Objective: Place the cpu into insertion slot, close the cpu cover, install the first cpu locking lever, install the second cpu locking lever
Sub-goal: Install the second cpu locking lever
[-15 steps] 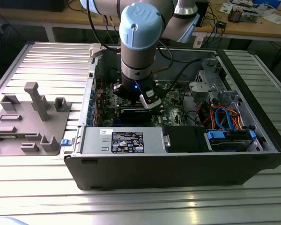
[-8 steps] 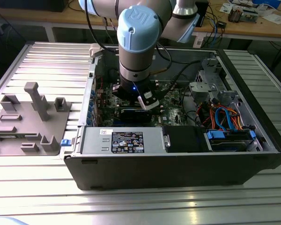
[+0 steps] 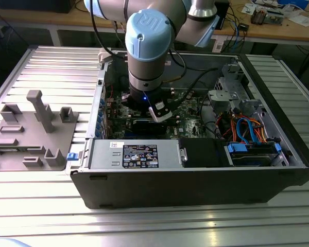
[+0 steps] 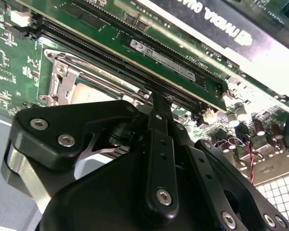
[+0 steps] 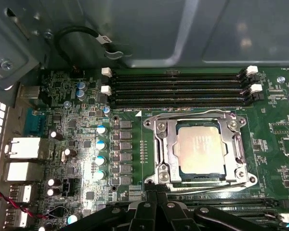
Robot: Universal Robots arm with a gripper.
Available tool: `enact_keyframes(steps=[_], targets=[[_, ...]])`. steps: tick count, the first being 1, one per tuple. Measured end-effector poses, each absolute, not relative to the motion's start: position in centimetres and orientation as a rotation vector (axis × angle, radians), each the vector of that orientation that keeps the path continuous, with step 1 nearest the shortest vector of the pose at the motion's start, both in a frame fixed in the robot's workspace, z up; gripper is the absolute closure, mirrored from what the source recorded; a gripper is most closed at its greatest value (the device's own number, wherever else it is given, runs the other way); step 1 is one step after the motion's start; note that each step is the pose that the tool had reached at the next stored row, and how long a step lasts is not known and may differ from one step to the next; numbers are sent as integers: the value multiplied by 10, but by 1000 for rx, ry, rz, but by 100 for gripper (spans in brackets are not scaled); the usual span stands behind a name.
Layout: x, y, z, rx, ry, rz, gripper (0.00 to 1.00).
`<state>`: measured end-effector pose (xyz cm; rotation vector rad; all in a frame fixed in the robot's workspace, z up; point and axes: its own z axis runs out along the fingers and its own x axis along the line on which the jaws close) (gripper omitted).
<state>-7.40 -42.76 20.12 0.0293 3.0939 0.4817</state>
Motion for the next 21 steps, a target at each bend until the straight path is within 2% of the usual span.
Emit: enact_keyframes(steps=[14, 21], targets=[[-76, -423, 194, 36, 3085, 535, 89], [-77, -423, 194, 35, 3084, 540, 89]])
